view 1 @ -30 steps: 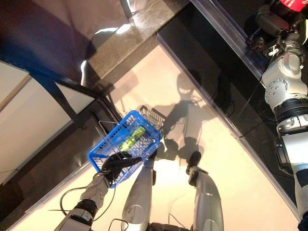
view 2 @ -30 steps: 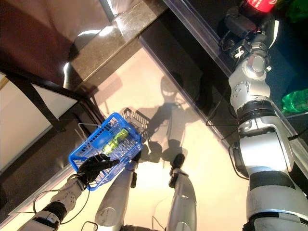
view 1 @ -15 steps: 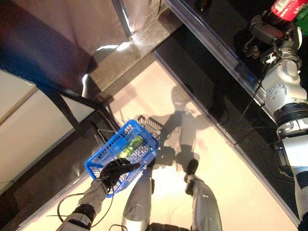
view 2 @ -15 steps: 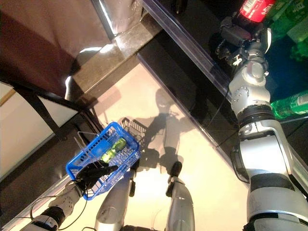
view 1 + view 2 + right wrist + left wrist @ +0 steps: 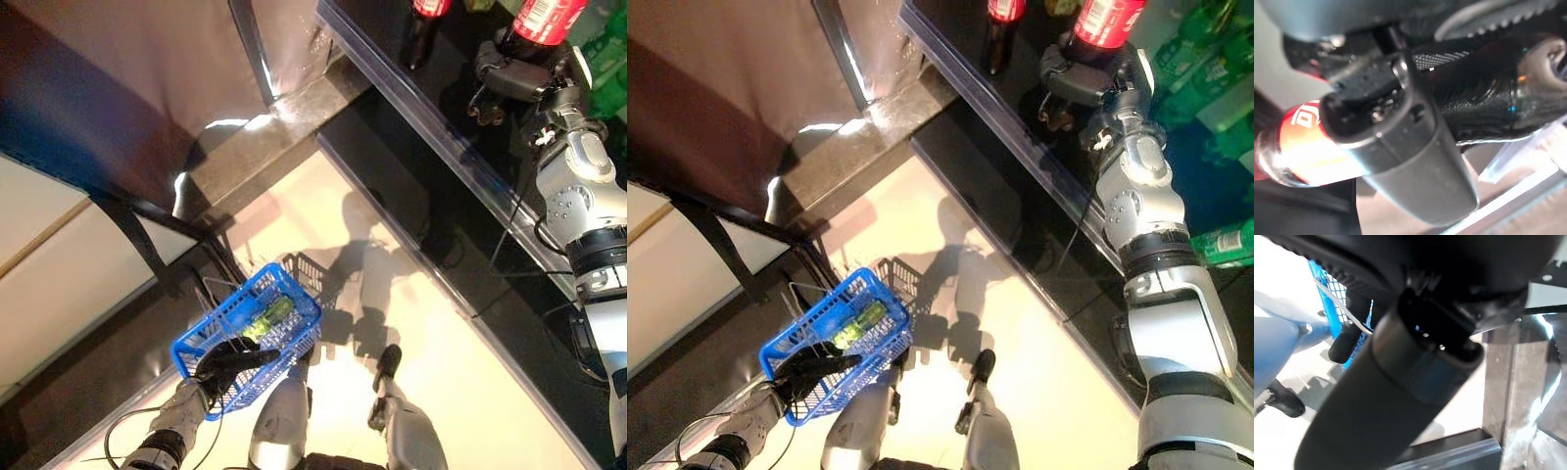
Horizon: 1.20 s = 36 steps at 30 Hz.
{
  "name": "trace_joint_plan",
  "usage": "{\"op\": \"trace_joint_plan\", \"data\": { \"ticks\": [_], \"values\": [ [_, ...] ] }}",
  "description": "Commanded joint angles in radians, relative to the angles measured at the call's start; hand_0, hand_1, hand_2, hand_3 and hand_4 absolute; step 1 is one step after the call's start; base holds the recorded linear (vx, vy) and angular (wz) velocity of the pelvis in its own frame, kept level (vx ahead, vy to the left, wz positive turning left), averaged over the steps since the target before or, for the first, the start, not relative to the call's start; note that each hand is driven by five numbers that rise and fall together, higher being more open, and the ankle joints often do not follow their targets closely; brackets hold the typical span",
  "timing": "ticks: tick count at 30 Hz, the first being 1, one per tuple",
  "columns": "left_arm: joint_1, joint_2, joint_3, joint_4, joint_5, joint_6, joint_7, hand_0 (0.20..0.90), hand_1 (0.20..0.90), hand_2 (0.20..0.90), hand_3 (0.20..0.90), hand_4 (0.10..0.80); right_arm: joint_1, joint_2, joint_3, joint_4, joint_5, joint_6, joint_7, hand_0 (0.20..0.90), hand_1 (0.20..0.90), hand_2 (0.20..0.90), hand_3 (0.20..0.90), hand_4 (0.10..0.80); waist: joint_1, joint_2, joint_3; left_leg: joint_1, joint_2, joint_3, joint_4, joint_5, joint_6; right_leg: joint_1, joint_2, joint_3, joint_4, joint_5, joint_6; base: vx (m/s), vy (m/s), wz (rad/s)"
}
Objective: Pick up the drink and place into the basket.
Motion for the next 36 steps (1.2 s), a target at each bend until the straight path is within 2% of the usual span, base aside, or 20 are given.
{"op": "trace_joint_plan", "data": {
  "ticks": [1, 4, 8, 16, 24, 36],
  "values": [
    [0.086, 0.085, -0.015, -0.025, -0.004, -0.08, -0.065, 0.3, 0.3, 0.3, 0.2, 0.1, 0.04, -0.021, -0.028, -0.142, 0.009, -0.104, 0.025, 0.3, 0.3, 0.3, 0.2, 0.1, -0.006, -0.081, -0.329, 0.012, 0.013, 0.082, -0.006, -0.053, -0.04, -0.02, -0.072, -0.011, 0.017, -0.013, 0.082, 0.018, 0.006, 0.08],
    [0.089, 0.077, -0.008, -0.042, -0.016, -0.082, -0.073, 0.3, 0.3, 0.3, 0.2, 0.1, 0.092, -0.007, -0.042, -0.197, -0.006, -0.091, 0.018, 0.3, 0.3, 0.3, 0.2, 0.1, -0.008, -0.085, -0.35, 0.025, 0.015, 0.088, -0.006, -0.055, -0.043, -0.006, -0.072, -0.016, 0.011, -0.013, 0.082, 0.002, 0.018, 0.08],
    [0.084, 0.048, -0.009, -0.14, -0.056, -0.074, -0.088, 0.3, 0.3, 0.3, 0.2, 0.1, 0.239, 0.034, -0.085, -0.315, -0.045, -0.071, 0.004, 0.3, 0.3, 0.3, 0.2, 0.1, -0.004, -0.094, -0.396, 0.056, 0.023, 0.101, -0.006, -0.059, -0.047, 0.031, -0.072, -0.04, -0.001, -0.012, 0.082, 0.002, 0.016, 0.06],
    [0.077, 0.037, -0.029, -0.356, -0.159, -0.06, -0.133, 0.3, 0.3, 0.3, 0.2, 0.1, 0.426, 0.099, -0.118, -0.439, -0.051, -0.102, 0.006, 0.3, 0.3, 0.3, 0.2, 0.1, -0.002, -0.108, -0.431, 0.084, 0.027, 0.096, -0.006, -0.07, -0.044, 0.063, -0.068, -0.055, -0.003, -0.017, 0.083, -0.012, 0.007, 0.14],
    [0.071, 0.046, -0.059, -0.588, -0.247, -0.018, -0.132, 0.3, 0.3, 0.3, 0.2, 0.1, 0.515, 0.142, -0.116, -0.513, -0.049, -0.124, 0.014, 0.3, 0.3, 0.3, 0.2, 0.1, 0.001, -0.112, -0.442, 0.1, 0.023, 0.086, -0.006, -0.077, -0.038, 0.081, -0.071, -0.072, -0.003, -0.018, 0.085, -0.006, 0.009, 0.09],
    [0.031, 0.073, -0.114, -0.868, -0.34, -0.008, -0.163, 0.3, 0.3, 0.3, 0.2, 0.1, 0.598, 0.17, -0.08, -0.597, -0.076, -0.147, 0.042, 0.3, 0.3, 0.3, 0.2, 0.1, 0.008, -0.113, -0.451, 0.113, 0.018, 0.075, -0.006, -0.081, -0.033, 0.096, -0.077, -0.094, -0.003, -0.018, 0.093, -0.008, 0.011, 0.12]
  ]
}}
